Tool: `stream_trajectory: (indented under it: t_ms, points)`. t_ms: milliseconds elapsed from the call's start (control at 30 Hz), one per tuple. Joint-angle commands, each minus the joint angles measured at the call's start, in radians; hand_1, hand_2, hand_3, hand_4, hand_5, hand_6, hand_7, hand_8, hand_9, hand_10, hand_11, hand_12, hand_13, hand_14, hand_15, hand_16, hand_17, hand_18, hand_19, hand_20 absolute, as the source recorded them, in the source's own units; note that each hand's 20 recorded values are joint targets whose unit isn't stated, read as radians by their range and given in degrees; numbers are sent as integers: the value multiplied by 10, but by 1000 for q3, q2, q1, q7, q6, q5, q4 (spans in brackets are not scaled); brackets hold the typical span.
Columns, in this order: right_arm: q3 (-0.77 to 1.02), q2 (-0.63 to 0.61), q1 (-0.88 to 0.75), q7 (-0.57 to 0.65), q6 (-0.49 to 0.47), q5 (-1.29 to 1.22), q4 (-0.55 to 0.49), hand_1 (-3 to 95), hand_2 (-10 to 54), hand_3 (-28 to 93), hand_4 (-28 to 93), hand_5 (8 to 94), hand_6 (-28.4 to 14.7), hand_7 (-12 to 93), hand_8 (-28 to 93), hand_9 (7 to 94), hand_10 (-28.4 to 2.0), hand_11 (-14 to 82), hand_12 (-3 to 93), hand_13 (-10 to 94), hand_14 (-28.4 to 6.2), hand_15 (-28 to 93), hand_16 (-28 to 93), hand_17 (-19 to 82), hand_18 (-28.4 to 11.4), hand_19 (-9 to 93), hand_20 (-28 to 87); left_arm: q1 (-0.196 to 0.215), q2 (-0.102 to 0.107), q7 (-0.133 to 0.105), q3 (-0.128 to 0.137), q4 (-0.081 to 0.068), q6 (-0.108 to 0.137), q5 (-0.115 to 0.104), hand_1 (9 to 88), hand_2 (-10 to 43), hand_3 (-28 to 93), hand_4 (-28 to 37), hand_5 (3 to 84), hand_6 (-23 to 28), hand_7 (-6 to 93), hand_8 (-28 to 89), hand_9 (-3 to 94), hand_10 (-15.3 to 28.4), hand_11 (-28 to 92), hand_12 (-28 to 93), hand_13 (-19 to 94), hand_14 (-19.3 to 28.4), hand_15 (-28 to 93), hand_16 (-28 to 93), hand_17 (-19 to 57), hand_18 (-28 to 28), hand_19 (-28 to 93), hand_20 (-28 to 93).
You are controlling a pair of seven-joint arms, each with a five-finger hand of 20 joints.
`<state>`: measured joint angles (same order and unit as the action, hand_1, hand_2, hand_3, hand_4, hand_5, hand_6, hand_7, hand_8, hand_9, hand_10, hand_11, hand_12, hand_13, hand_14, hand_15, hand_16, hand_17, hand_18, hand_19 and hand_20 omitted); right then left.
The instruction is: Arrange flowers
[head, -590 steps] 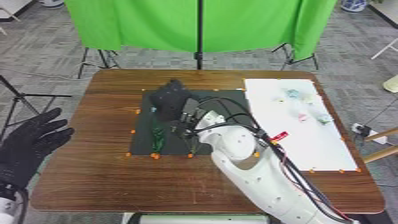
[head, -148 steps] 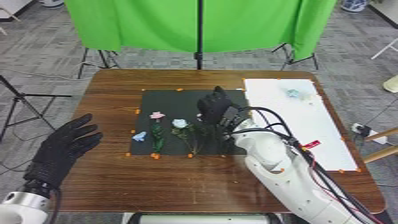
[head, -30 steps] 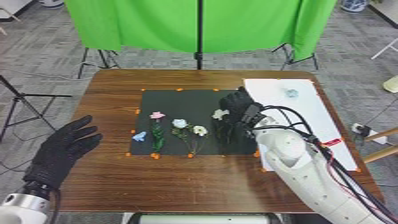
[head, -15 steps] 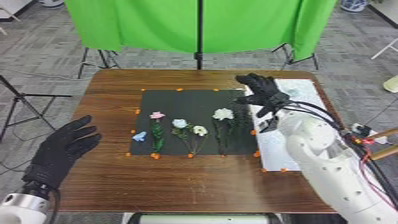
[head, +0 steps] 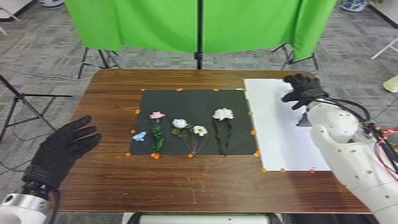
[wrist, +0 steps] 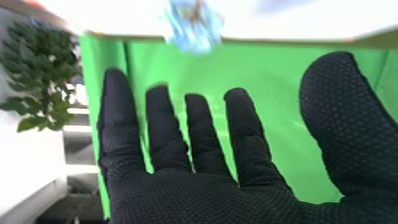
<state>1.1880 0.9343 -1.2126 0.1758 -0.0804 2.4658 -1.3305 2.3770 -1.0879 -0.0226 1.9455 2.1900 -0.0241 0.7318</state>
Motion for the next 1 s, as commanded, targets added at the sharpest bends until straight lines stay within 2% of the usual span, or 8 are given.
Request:
stream_trajectory:
  t_ms: [33, 200, 267, 367, 433, 500, 800, 1000]
  points:
    - [-2, 26, 21, 54, -84, -74, 34, 295, -60, 892, -283, 245, -47, 336, -222, 255, -109, 284, 199, 356, -83, 237, 195, 158, -200, 534, 135, 9, -10, 7, -2, -6, -1, 2, 268, 1, 722, -234, 352, 26, 278, -132, 307, 130, 318, 144, 260, 152, 444, -9, -50, 225, 501, 88]
    - [-22, 27, 26, 48, -19, -55, 58, 348, 8, 877, -281, 275, -56, 350, -236, 303, -111, 378, 177, 432, -67, 393, 116, 214, -177, 603, 140, 15, -9, 4, -1, -4, 1, 2, 268, 1, 721, -234, 351, 26, 278, -132, 308, 131, 318, 144, 259, 152, 444, -9, -51, 225, 503, 88]
    - [-34, 23, 23, 28, 34, -45, 63, 421, 7, 834, -282, 362, -47, 389, -254, 391, -108, 443, 190, 543, -40, 459, 171, 299, -143, 687, 164, 14, -8, 6, -1, -4, 2, 1, 269, 1, 721, -234, 351, 26, 277, -132, 308, 130, 318, 144, 260, 152, 444, -10, -51, 225, 502, 88]
    - [-28, 17, 5, -1, 39, -51, 47, 530, -22, 784, -283, 516, -33, 516, -193, 618, -69, 326, 363, 716, -10, 463, 277, 411, -125, 770, 231, 15, -9, 5, -1, -5, 4, 0, 269, 2, 721, -234, 351, 26, 277, -132, 307, 130, 318, 144, 259, 152, 444, -9, -50, 225, 503, 88]
    - [-17, 16, -13, -19, 39, -57, 30, 568, -69, 796, -283, 636, -25, 494, -161, 742, -59, 247, 414, 781, 1, 438, 325, 447, -118, 834, 221, 16, -10, 6, -1, -4, 2, 0, 269, 2, 720, -235, 351, 26, 278, -131, 308, 130, 317, 144, 260, 152, 445, -9, -50, 225, 503, 87]
    - [-13, 6, -35, -37, 66, -62, 5, 578, -91, 821, -283, 710, -24, 453, -149, 802, -62, 208, 432, 819, 4, 415, 360, 463, -116, 888, 188, 17, -11, 3, -1, -3, 1, 1, 269, 3, 720, -235, 350, 26, 279, -131, 308, 130, 318, 144, 260, 152, 445, -10, -50, 225, 503, 87]
    - [88, -32, -282, -149, 177, -140, -334, 569, -95, 855, -283, 732, -30, 449, -152, 821, -68, 200, 439, 827, 2, 421, 377, 459, -124, 920, 181, 13, -19, 5, 4, 0, -8, 7, 269, 4, 720, -234, 351, 26, 278, -132, 308, 131, 318, 144, 260, 152, 445, -10, -50, 225, 503, 86]
    - [111, -17, -413, -269, 91, -74, -475, 565, -95, 858, -283, 728, -30, 460, -154, 819, -71, 212, 450, 823, 1, 431, 378, 451, -130, 921, 192, 13, -17, 6, 5, -1, -9, 5, 270, 5, 719, -233, 351, 27, 279, -132, 308, 131, 318, 144, 260, 152, 446, -10, -51, 225, 503, 86]
